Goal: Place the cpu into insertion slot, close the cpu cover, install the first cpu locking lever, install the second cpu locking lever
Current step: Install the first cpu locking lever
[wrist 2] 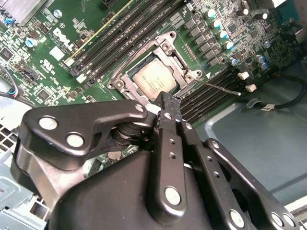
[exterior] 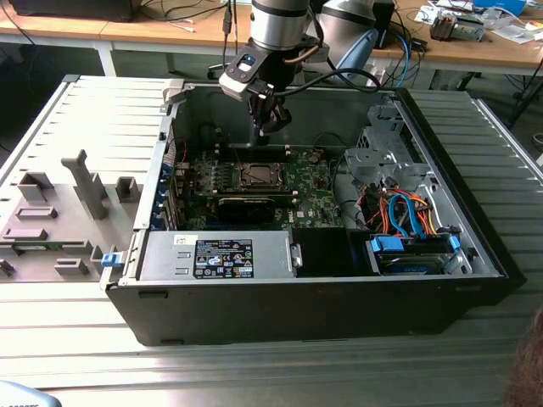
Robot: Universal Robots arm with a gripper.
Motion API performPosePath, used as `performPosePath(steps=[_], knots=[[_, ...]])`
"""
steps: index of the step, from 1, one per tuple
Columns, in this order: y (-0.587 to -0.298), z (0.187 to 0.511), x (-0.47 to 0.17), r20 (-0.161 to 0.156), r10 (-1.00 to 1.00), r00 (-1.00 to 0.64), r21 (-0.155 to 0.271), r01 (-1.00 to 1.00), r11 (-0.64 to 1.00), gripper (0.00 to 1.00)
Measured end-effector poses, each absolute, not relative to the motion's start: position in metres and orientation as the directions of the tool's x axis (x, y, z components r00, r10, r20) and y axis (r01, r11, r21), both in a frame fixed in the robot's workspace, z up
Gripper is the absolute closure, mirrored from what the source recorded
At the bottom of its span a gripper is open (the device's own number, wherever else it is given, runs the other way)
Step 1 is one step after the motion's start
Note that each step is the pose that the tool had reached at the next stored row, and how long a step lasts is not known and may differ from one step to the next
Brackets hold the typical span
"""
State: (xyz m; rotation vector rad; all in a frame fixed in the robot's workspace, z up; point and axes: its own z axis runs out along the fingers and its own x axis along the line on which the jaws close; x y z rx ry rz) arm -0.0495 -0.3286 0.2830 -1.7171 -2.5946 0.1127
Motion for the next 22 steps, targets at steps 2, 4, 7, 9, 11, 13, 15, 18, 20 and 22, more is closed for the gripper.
performPosePath(steps=[2, 4, 7, 9, 11, 13, 15, 18, 20, 22], knots=[[-0.3286, 0.283, -0.0495, -0.016, 0.918, -0.397, -0.076, 0.916, 0.395, 0.89], [-0.3286, 0.283, -0.0495, -0.016, 0.915, -0.402, -0.076, 0.913, 0.4, 0.89], [-0.3286, 0.283, -0.0495, -0.016, 0.911, -0.412, -0.076, 0.909, 0.409, 0.89], [-0.3286, 0.283, -0.0495, -0.016, 0.909, -0.417, -0.076, 0.907, 0.414, 0.89], [-0.3286, 0.283, -0.0495, -0.016, 0.907, -0.422, -0.076, 0.905, 0.42, 0.89], [-0.3286, 0.283, -0.0495, -0.016, 0.904, -0.427, -0.076, 0.902, 0.424, 0.89], [-0.3286, 0.283, -0.0495, -0.016, 0.902, -0.432, -0.076, 0.9, 0.43, 0.89], [-0.3286, 0.283, -0.0495, -0.016, 0.897, -0.441, -0.076, 0.895, 0.439, 0.89], [-0.3286, 0.283, -0.0495, -0.016, 0.894, -0.448, -0.076, 0.892, 0.446, 0.89], [-0.3286, 0.283, -0.0495, -0.016, 0.892, -0.452, -0.076, 0.89, 0.45, 0.89]])
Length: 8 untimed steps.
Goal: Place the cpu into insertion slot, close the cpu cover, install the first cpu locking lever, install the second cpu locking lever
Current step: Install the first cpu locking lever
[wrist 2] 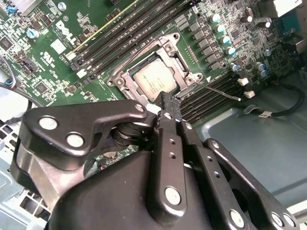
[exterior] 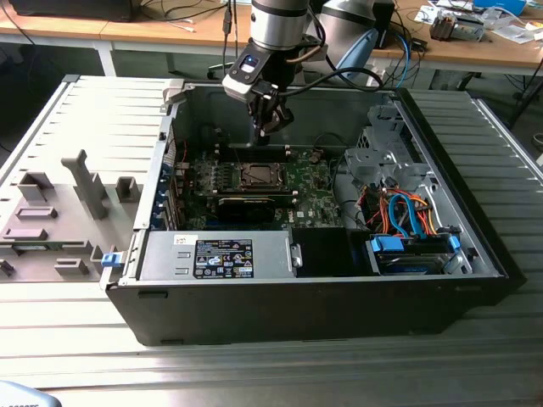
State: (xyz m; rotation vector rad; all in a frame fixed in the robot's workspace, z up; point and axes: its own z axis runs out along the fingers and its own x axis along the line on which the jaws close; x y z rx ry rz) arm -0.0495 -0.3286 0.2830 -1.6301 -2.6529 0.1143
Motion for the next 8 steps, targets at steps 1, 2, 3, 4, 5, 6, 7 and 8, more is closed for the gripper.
performPosePath(steps=[1, 2, 3, 4, 5, 6, 7, 8], knots=[[-0.3286, 0.283, -0.0495, -0.016, 0.89, -0.455, -0.076, 0.888, 0.453, 0.89], [-0.3286, 0.283, -0.0495, -0.016, 0.89, -0.456, -0.076, 0.888, 0.454, 0.89], [-0.3286, 0.283, -0.0495, -0.016, 0.889, -0.458, -0.076, 0.887, 0.456, 0.89], [-0.3286, 0.283, -0.0495, -0.016, 0.887, -0.461, -0.076, 0.886, 0.458, 0.89], [-0.3286, 0.283, -0.0495, -0.016, 0.887, -0.462, -0.076, 0.885, 0.46, 0.89], [-0.3286, 0.283, -0.0495, -0.016, 0.885, -0.465, -0.076, 0.883, 0.463, 0.89], [-0.3286, 0.283, -0.0495, -0.016, 0.883, -0.468, -0.076, 0.882, 0.466, 0.89], [-0.3286, 0.283, -0.0495, -0.016, 0.882, -0.471, -0.076, 0.88, 0.469, 0.89]])
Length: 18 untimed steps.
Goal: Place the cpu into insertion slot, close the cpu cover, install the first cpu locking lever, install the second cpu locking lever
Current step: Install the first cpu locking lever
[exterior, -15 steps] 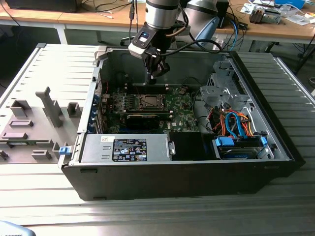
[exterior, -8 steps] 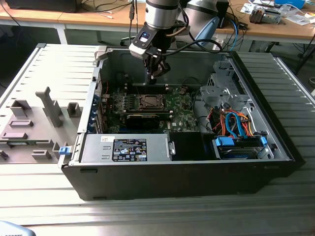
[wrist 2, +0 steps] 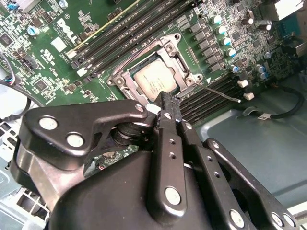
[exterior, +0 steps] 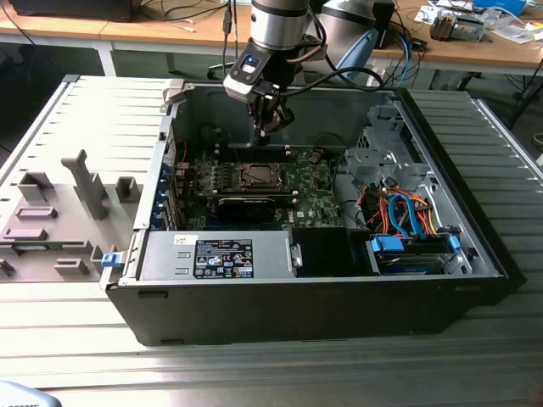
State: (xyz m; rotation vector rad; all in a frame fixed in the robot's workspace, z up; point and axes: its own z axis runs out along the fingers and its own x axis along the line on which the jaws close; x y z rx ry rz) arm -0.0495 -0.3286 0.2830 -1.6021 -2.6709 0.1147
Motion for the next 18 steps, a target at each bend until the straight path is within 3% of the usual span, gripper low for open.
performPosePath(steps=[18], knots=[[-0.3286, 0.2829, -0.0495, -0.016, 0.867, -0.499, -0.076, 0.865, 0.496, 0.89]])
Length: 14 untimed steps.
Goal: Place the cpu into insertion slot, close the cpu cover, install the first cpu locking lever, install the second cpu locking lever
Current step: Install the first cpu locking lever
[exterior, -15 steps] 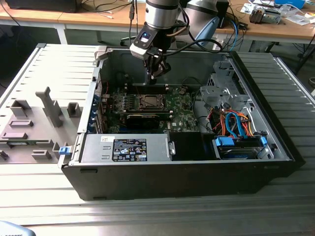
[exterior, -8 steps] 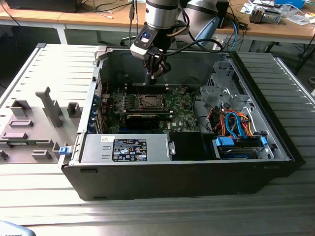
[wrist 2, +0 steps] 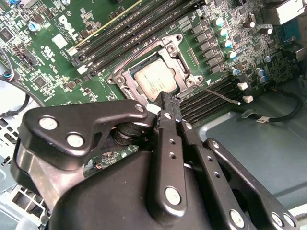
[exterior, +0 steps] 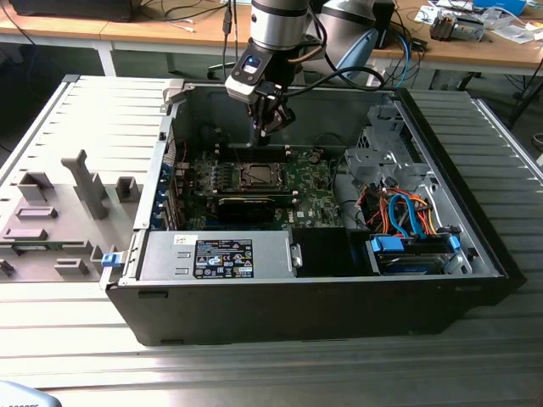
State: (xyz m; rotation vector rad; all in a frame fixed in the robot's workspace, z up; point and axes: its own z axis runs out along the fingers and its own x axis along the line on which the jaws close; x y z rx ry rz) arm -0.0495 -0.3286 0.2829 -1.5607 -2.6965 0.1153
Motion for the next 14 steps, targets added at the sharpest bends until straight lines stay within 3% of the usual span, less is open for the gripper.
performPosePath(steps=[14], knots=[[-0.3286, 0.2829, -0.0495, -0.016, 0.856, -0.517, -0.076, 0.854, 0.515, 0.89]])
